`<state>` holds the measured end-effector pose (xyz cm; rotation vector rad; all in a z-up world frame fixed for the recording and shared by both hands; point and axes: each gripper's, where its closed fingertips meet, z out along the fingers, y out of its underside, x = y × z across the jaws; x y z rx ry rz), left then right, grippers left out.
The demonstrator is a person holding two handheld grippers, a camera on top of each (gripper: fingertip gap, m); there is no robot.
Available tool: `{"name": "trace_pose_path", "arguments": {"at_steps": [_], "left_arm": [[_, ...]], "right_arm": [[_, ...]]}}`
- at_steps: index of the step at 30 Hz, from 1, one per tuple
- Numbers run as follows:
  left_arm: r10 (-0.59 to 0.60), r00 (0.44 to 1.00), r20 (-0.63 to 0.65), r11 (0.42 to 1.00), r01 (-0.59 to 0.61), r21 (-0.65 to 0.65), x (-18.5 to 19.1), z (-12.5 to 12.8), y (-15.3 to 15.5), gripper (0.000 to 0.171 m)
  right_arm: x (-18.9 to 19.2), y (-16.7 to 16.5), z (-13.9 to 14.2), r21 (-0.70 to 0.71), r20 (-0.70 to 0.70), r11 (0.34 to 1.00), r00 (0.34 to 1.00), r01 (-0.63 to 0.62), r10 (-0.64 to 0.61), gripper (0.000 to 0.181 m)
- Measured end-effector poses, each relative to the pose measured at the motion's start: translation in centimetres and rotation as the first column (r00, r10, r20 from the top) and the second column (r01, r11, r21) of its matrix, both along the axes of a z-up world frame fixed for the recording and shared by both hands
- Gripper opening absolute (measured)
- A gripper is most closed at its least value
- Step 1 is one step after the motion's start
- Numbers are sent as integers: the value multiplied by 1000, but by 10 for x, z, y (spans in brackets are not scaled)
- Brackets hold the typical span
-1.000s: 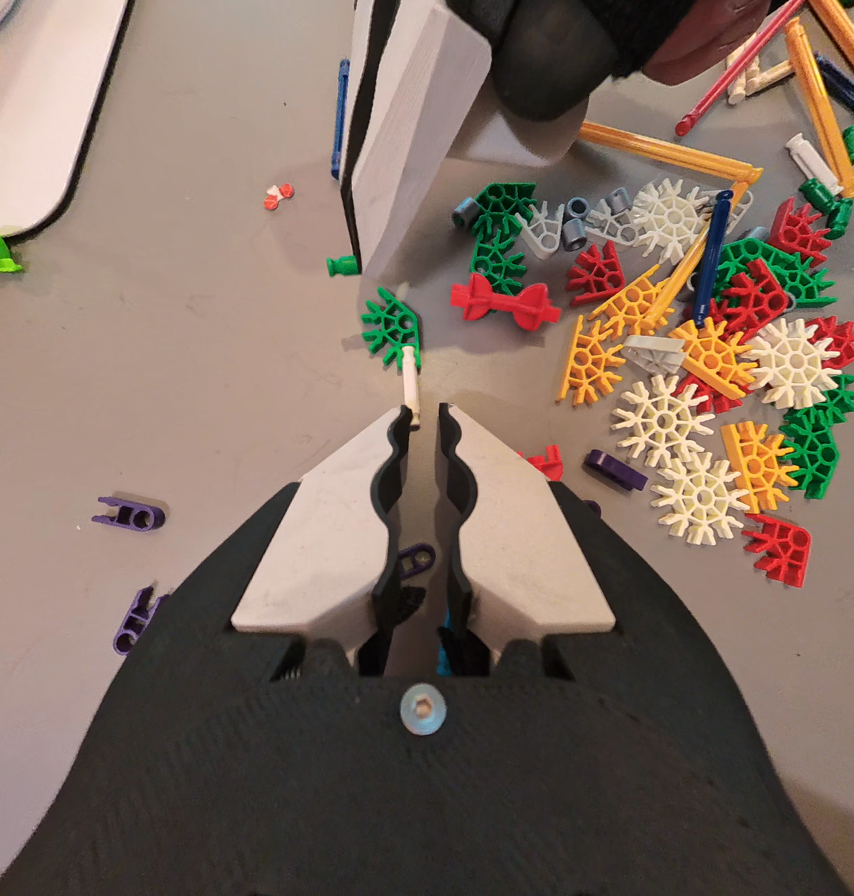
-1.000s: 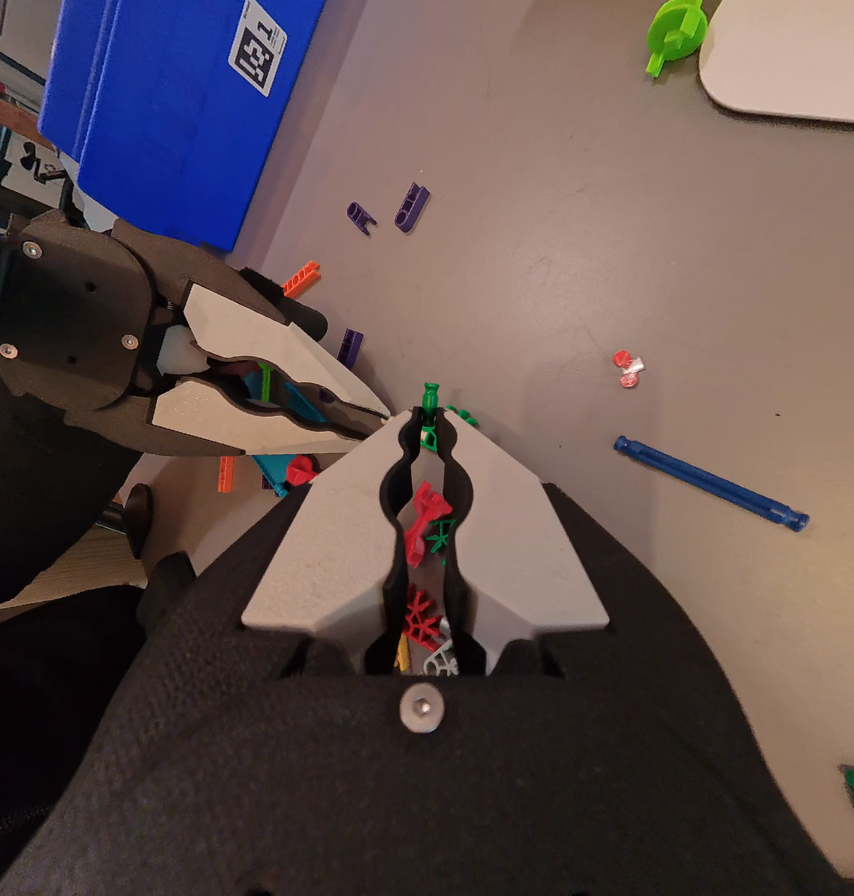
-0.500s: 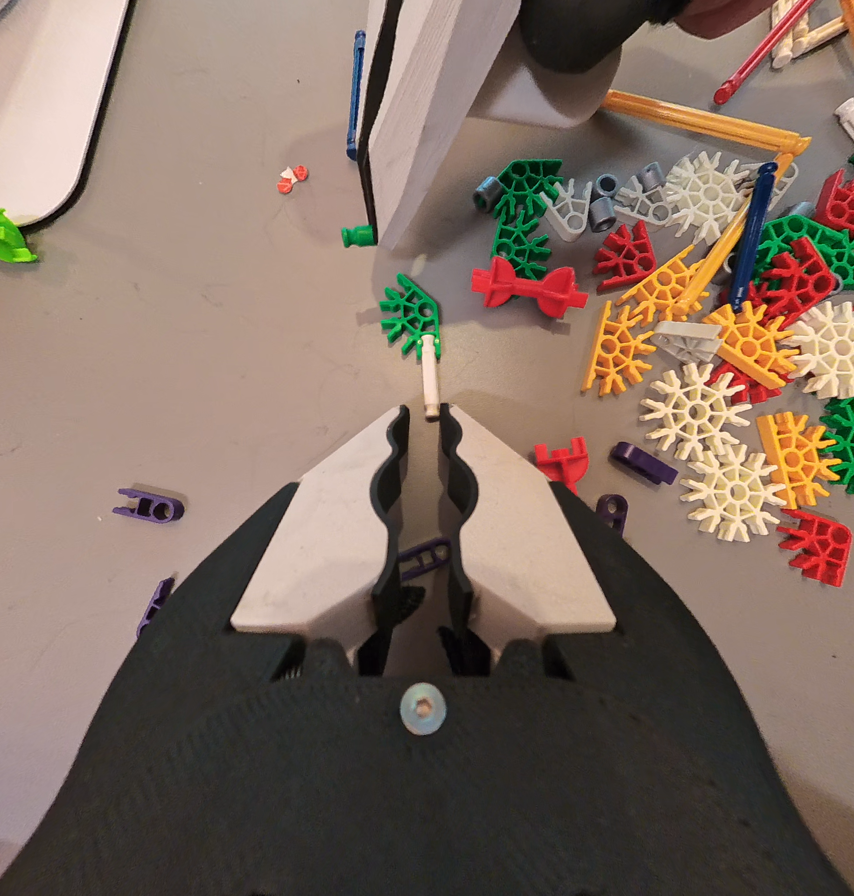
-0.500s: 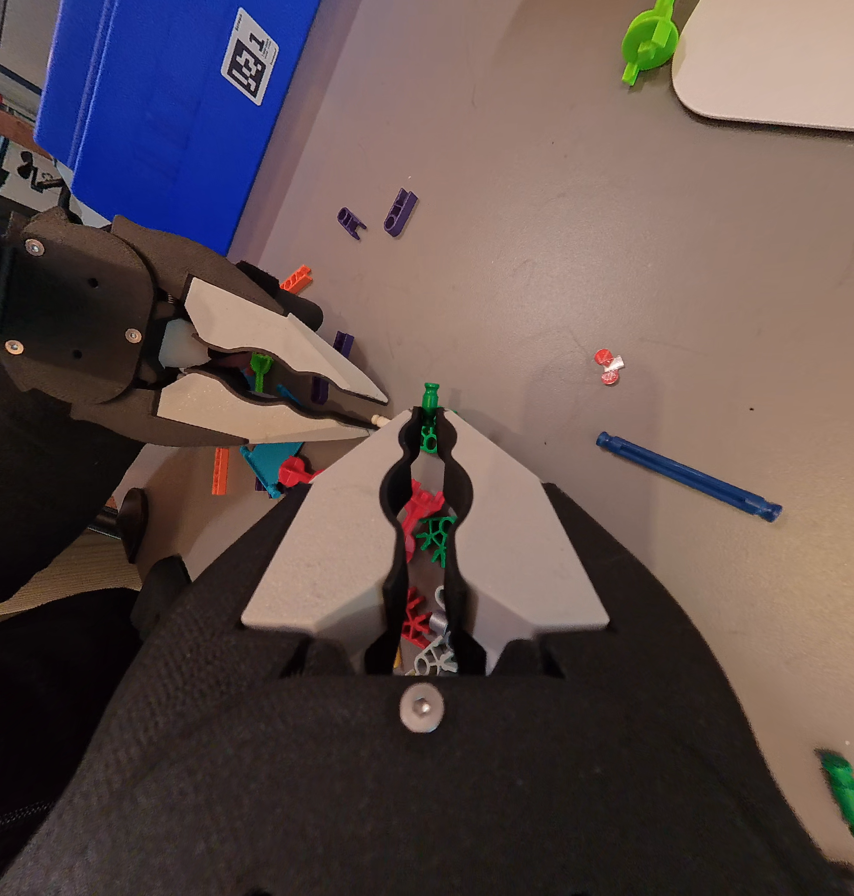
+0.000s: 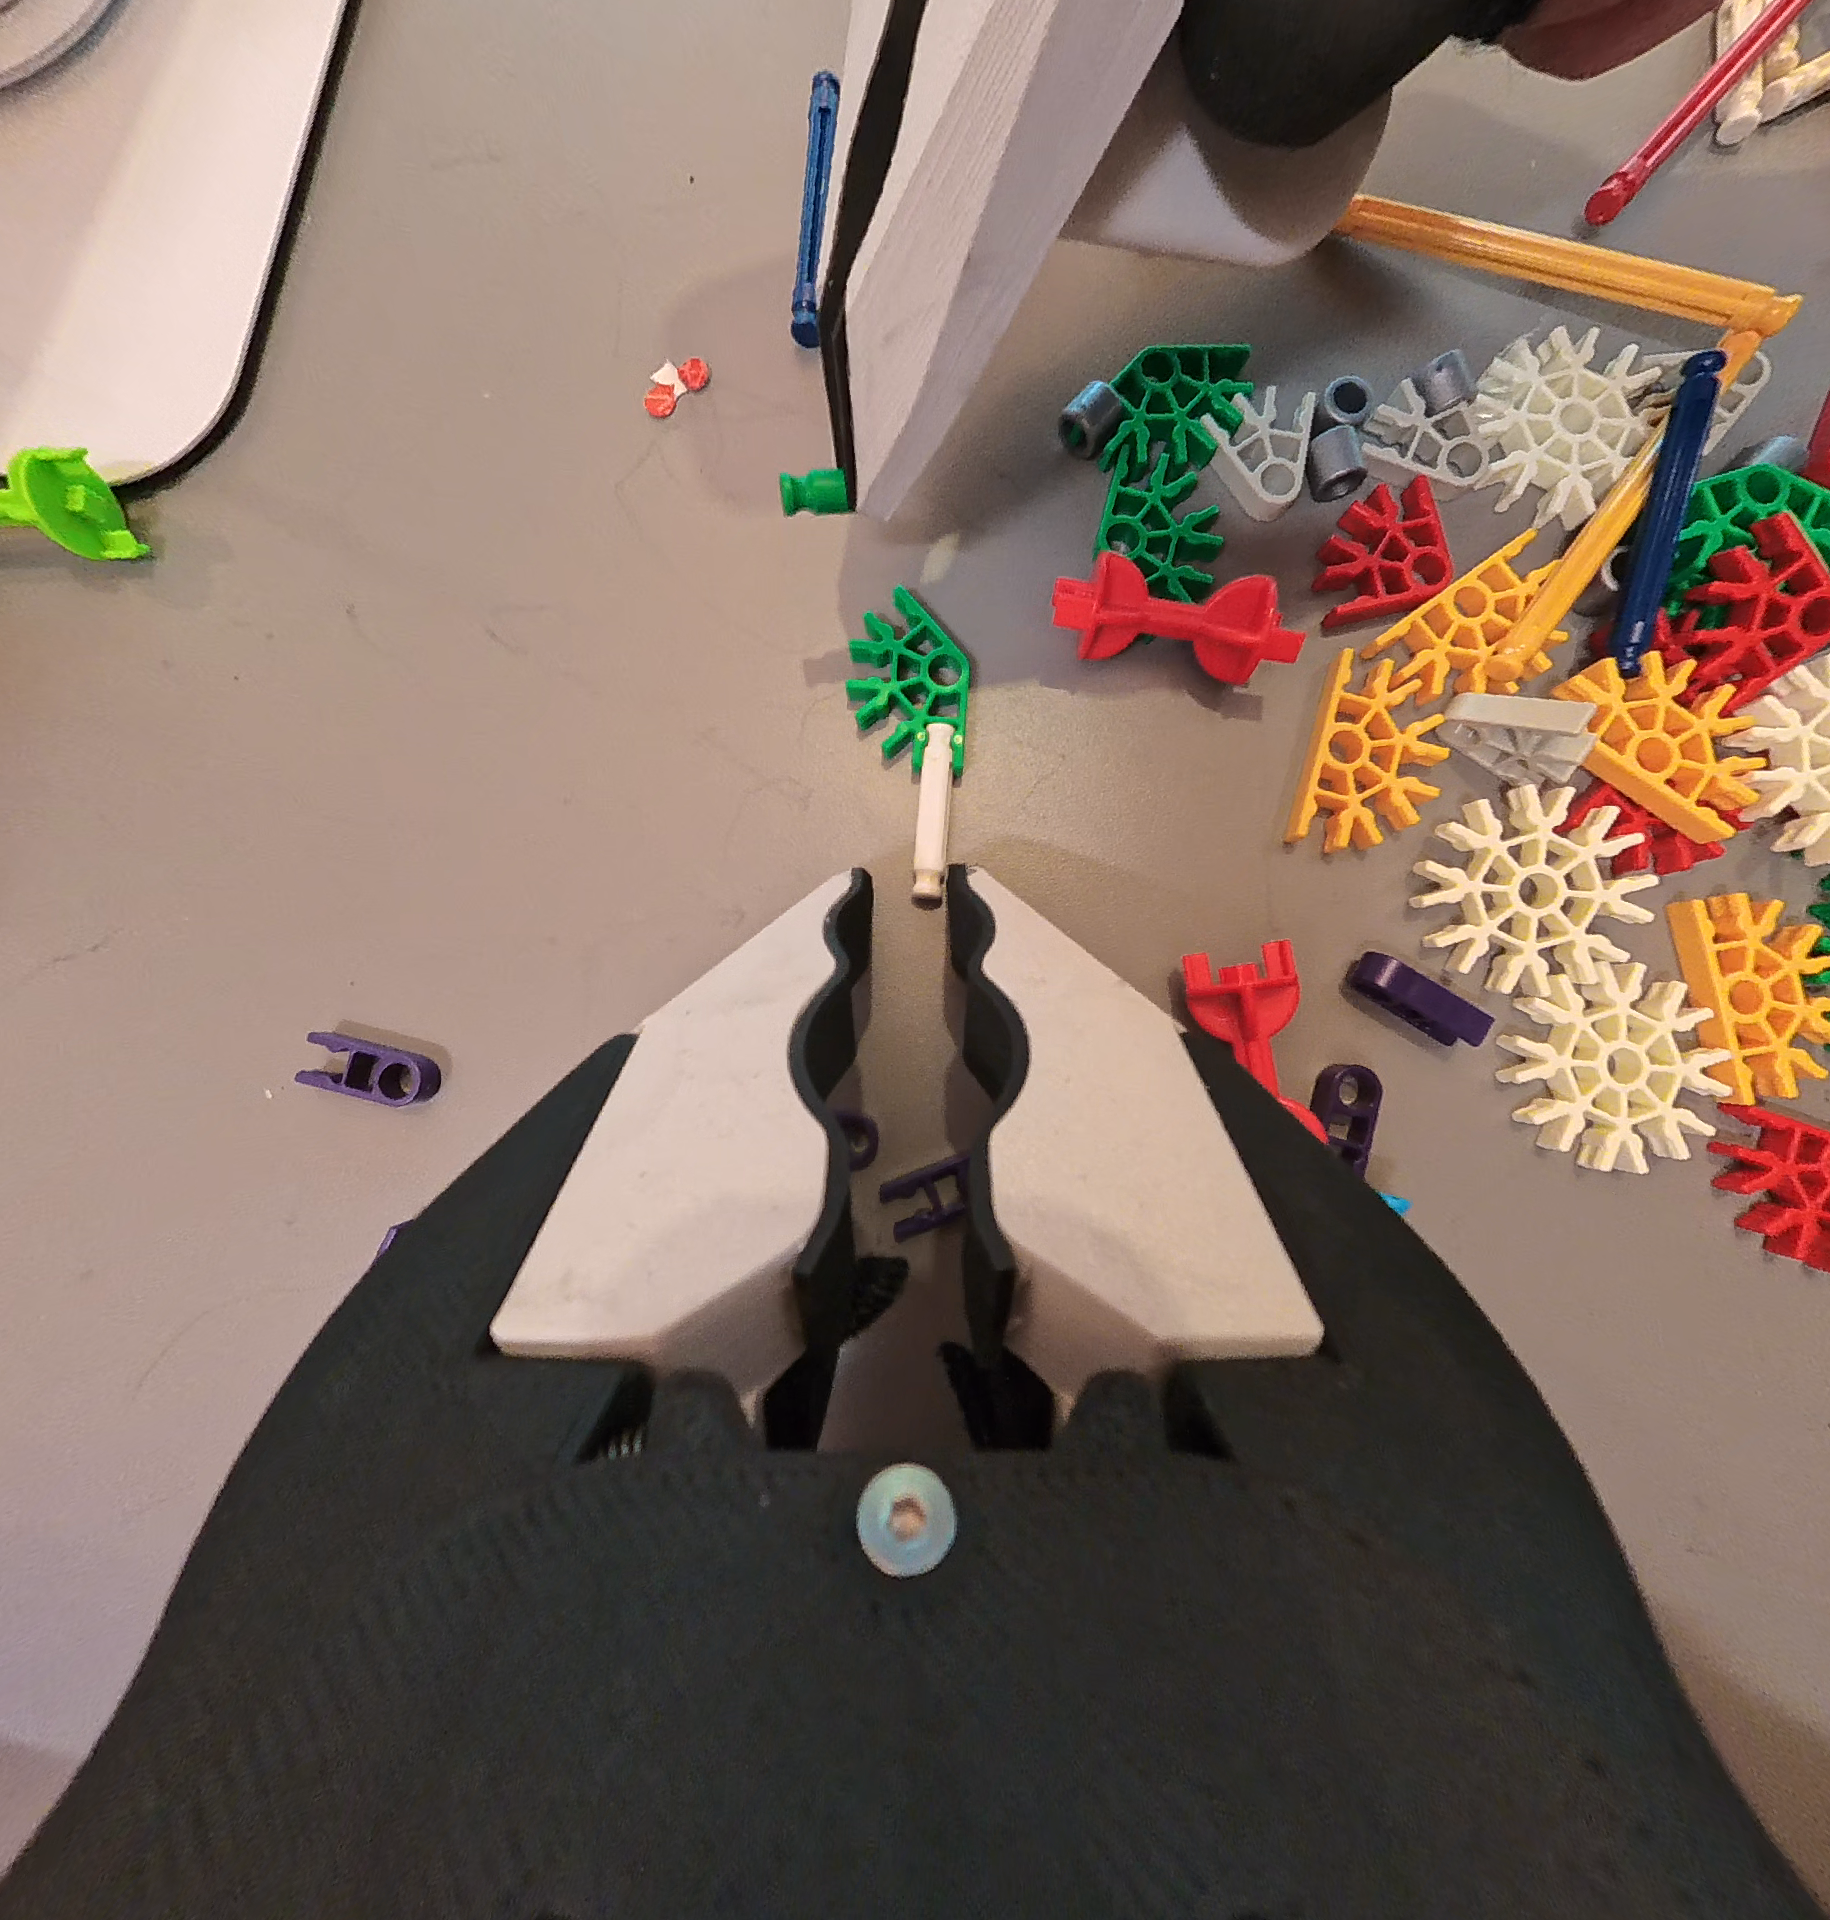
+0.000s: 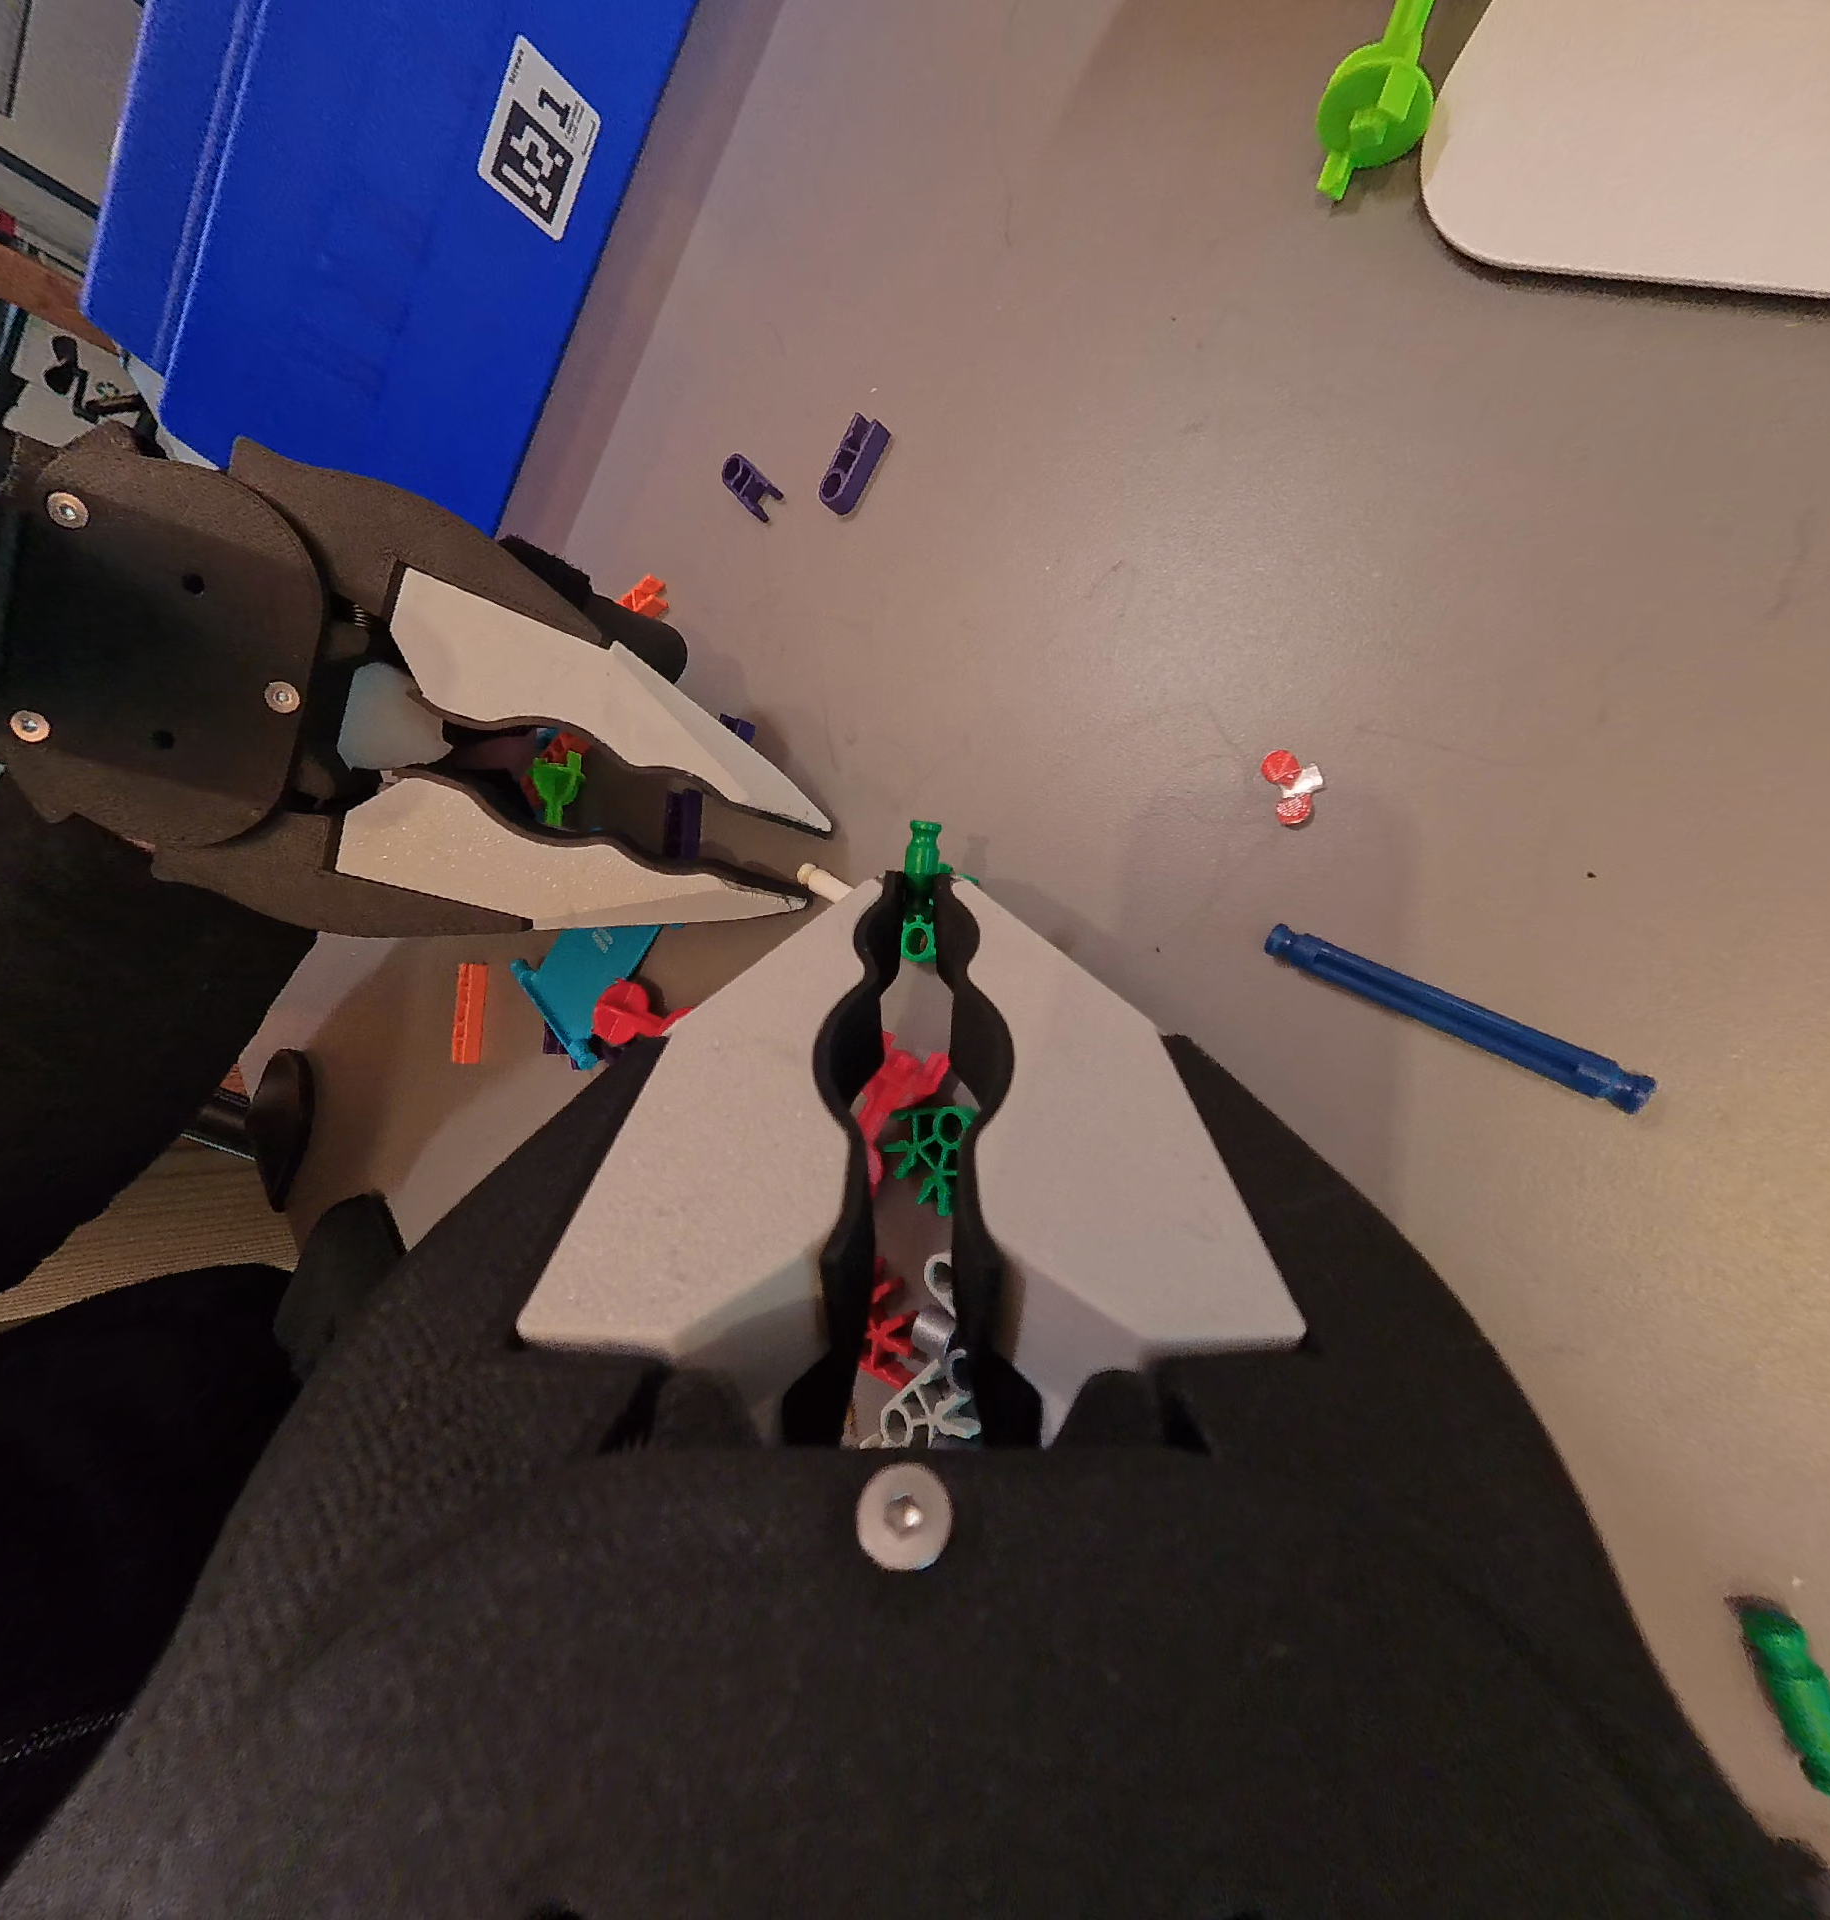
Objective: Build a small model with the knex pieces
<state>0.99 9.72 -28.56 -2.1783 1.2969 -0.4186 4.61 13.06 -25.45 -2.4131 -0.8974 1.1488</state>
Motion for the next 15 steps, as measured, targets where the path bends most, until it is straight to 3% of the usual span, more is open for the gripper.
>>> {"name": "trace_pose_path", "arguments": {"at_steps": [15], "left_arm": [[12, 1000, 9, 1000, -12, -1, -3, -2, 1, 13]], "right_arm": [[-4, -1, 1, 8, -2, 1000, 1000, -11, 11, 3]]}}
